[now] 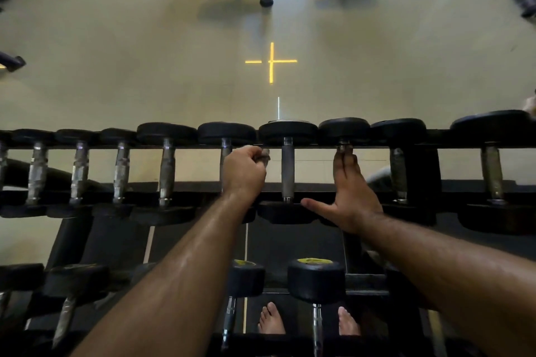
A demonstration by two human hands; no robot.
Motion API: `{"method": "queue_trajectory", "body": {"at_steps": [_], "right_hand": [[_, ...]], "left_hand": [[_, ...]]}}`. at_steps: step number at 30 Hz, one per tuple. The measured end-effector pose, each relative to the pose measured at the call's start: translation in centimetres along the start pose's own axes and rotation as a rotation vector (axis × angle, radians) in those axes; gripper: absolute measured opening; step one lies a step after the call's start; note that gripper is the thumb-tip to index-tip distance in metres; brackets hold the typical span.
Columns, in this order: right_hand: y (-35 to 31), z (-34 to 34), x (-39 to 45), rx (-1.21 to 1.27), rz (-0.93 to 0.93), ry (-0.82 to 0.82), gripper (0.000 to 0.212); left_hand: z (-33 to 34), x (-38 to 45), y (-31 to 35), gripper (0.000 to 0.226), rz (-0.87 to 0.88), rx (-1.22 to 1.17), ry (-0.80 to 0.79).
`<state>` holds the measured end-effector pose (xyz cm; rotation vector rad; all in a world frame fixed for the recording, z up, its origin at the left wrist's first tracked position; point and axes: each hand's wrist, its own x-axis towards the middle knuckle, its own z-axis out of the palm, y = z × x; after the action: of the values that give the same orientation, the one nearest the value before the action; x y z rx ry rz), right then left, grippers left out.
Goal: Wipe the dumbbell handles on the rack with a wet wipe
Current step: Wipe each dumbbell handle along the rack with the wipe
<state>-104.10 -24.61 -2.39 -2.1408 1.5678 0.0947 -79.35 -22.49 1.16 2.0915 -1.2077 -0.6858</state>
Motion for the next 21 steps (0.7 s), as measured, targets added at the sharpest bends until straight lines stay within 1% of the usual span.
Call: {"method": "queue_trajectory", "body": {"at_steps": [3, 4, 5, 6, 7, 9, 10, 11, 12, 14, 15, 16, 19, 21], "right_hand": [[-0.2, 0.5, 0.0, -0.014, 0.002, 0.044, 0.150], [-0.2, 0.6, 0.0, -0.019, 0.004, 0.051, 0.150], [-0.2, 0.6, 0.0, -0.024, 0.005, 0.052, 0.151], [-0.2, 0.6, 0.0, -0.030, 0.003, 0.050, 0.151], [-0.3, 0.6, 0.0, -0.037, 0.000, 0.047, 0.152], [-0.3, 0.6, 0.0, -0.039, -0.005, 0.042, 0.153], [-0.2, 0.5, 0.0, -0.037, -0.004, 0.038, 0.153], [-0.2, 0.5, 0.0, -0.036, -0.003, 0.035, 0.153], [-0.2, 0.5, 0.0, -0.038, -0.002, 0.034, 0.153], [-0.2, 0.5, 0.0, -0.049, 0.000, 0.028, 0.153], [-0.2, 0.5, 0.1, -0.052, 0.001, 0.021, 0.153], [-0.2, 0.5, 0.1, -0.054, 0.001, 0.016, 0.153], [-0.2, 0.4, 0.0, -0.056, 0.000, 0.004, 0.153], [-0.3, 0.3, 0.0, -0.068, -0.002, 0.003, 0.153]], "left_hand": [[2.1, 2.5, 1.5, 0.010, -0.123, -0.050, -0.039], [2.6, 2.8, 1.8, 0.016, -0.152, -0.048, -0.040], [3.0, 3.0, 1.8, 0.022, -0.161, -0.003, -0.074], [3.2, 2.9, 1.5, 0.025, -0.155, 0.079, -0.163], [3.2, 2.7, 1.1, 0.025, -0.139, 0.186, -0.286], [2.6, 2.0, 0.5, 0.018, -0.125, 0.352, -0.528], [2.2, 2.0, 0.4, 0.016, -0.124, 0.402, -0.601], [1.8, 2.2, 0.5, 0.015, -0.112, 0.419, -0.604], [1.6, 2.6, 0.8, 0.018, -0.104, 0.408, -0.555], [1.6, 3.3, 1.6, 0.027, -0.152, 0.278, -0.418], [1.8, 3.4, 1.8, 0.028, -0.173, 0.243, -0.390], [1.9, 3.2, 2.0, 0.026, -0.183, 0.246, -0.427], [0.9, 2.0, 1.2, 0.020, -0.145, 0.380, -0.682], [-0.6, 2.2, 1.1, 0.022, -0.147, 0.373, -0.761]]}}
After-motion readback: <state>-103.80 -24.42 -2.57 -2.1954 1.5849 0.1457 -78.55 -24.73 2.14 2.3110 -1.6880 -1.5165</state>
